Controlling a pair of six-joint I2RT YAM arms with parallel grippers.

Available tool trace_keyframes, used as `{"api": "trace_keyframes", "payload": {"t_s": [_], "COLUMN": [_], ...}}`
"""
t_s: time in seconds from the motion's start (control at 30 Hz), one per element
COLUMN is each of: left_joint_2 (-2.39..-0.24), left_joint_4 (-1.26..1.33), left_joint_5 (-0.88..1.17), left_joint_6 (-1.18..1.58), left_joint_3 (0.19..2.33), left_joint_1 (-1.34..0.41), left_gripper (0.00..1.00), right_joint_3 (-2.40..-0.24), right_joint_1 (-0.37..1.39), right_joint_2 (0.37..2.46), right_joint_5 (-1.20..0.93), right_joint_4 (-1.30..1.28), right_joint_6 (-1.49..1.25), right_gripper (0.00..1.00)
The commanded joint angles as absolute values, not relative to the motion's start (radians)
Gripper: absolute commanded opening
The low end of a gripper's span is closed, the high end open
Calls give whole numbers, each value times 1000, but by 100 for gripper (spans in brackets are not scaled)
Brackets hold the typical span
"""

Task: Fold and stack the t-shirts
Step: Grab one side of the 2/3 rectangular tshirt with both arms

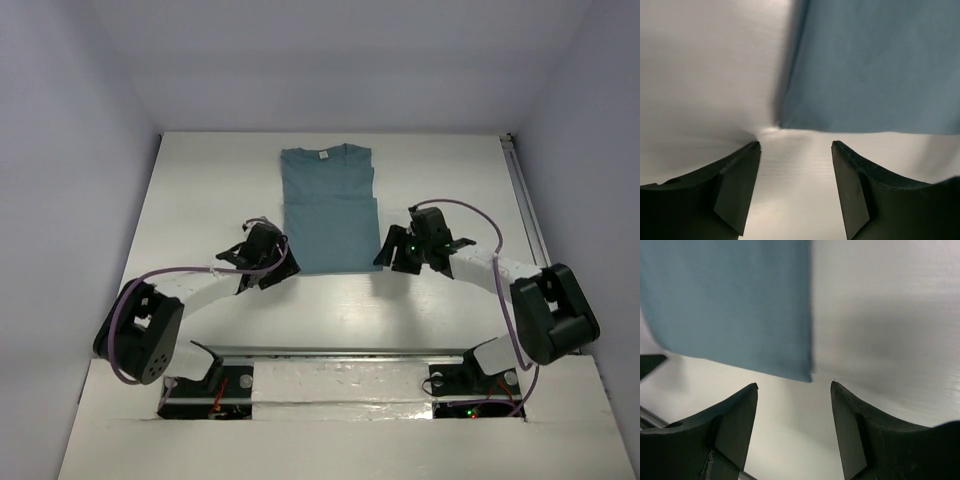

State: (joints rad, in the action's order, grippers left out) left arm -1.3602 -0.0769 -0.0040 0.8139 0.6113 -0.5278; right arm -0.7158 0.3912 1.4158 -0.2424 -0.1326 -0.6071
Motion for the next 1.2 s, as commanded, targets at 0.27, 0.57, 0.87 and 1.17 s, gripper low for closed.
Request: {"api": "trace_keyframes", "payload": {"t_s": [0.27, 0.57, 0.87, 1.17], "left_joint_2": [-1483, -1447, -1463, -1415], "left_joint_4": [-72, -137, -121, -147], "left_joint_5": [-6, -103, -138, -106], "left_joint_6": [805, 793, 770, 752], "left_joint_3": [618, 626, 653, 632], "left_joint_1": [-523, -523, -523, -534], "left_gripper": [31, 35, 12, 0], "right_joint_3": [-693, -667, -687, -654], "right_joint_1": [390, 390, 390, 390], "right_joint_2": [1580, 1557, 1557, 1453], "right_joint_5": [-273, -244, -199, -212], "right_joint_4": [-87, -89, -74, -115], "right_joint_6": [-638, -649, -638, -630], "right_gripper": [53, 33, 7, 0]}}
